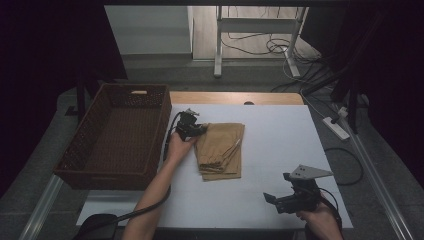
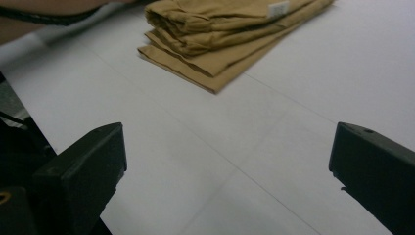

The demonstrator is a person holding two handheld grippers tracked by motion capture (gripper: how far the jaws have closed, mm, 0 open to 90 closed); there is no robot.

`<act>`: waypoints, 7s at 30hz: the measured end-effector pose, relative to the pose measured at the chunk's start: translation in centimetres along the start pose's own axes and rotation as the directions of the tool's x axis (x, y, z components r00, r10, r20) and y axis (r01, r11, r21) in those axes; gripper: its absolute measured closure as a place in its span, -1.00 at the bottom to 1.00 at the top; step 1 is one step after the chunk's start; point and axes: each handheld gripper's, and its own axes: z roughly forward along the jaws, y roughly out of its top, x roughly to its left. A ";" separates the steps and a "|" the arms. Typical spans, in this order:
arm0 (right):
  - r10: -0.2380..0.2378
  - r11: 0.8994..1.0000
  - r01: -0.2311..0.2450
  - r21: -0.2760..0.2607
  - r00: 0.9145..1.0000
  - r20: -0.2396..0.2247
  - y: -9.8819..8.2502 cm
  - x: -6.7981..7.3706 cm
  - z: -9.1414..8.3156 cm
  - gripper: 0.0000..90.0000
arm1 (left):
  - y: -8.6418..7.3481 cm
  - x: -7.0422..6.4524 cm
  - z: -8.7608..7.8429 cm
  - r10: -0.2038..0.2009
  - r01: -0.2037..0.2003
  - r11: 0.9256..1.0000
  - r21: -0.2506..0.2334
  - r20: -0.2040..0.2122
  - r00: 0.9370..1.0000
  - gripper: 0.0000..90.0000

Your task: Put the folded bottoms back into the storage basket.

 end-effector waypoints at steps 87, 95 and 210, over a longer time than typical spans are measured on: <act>-0.195 0.945 0.249 0.213 0.950 -0.243 9.5 4.7 21.1 -0.99 | -0.2 -0.6 0.0 0.033 -0.033 0.999 -0.014 -0.043 0.999 0.64; -0.262 0.921 0.310 0.235 0.941 -0.213 8.7 5.5 22.2 -0.99 | -0.2 -0.6 0.0 0.036 -0.037 0.999 -0.014 -0.047 0.998 0.64; -0.316 0.949 0.276 -0.155 0.842 -0.436 25.7 10.5 19.2 0.66 | 6.7 5.3 -21.6 -0.024 -0.006 0.973 -0.230 -0.126 0.992 0.75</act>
